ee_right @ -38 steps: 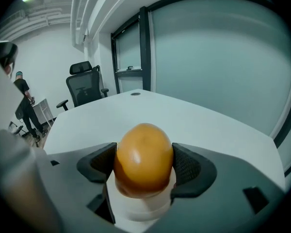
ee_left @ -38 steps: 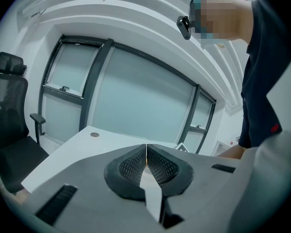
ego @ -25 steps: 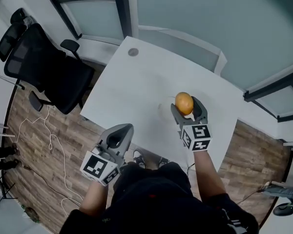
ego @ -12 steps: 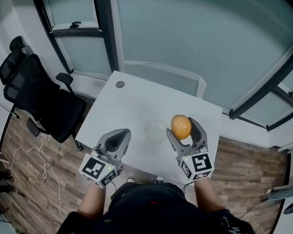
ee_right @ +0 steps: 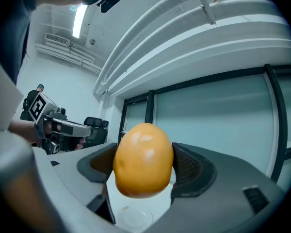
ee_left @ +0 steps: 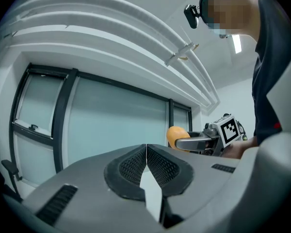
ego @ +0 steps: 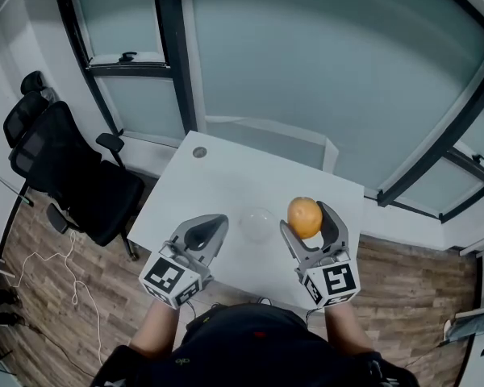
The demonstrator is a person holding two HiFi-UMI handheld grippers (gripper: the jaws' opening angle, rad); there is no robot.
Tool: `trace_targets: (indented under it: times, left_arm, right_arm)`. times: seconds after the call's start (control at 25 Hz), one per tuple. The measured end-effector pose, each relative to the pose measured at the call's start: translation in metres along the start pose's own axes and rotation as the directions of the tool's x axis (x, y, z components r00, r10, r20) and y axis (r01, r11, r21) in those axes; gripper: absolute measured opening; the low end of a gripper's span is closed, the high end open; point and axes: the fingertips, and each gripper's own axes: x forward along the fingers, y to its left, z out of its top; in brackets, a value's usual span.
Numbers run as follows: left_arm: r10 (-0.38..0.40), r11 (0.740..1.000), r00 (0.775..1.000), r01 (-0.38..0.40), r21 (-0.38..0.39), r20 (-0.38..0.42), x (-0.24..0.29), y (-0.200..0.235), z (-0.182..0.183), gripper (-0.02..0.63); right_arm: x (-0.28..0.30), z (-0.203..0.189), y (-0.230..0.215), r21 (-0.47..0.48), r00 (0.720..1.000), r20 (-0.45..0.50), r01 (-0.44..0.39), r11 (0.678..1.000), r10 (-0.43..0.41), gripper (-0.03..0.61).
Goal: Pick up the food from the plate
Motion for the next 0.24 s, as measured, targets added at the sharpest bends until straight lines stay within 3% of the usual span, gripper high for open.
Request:
trace_targets:
  times: [0.24]
  left_arm:
    - [-0.008,1.0,1.0,0.008,0.007,0.007,-0.0019,-0.001,-0.0001,0.023]
  right_arm:
    - [-0.0032,0.0019,0.0018,-0.002,1.0,0.002,0.009,1.0,-0.009,0.371]
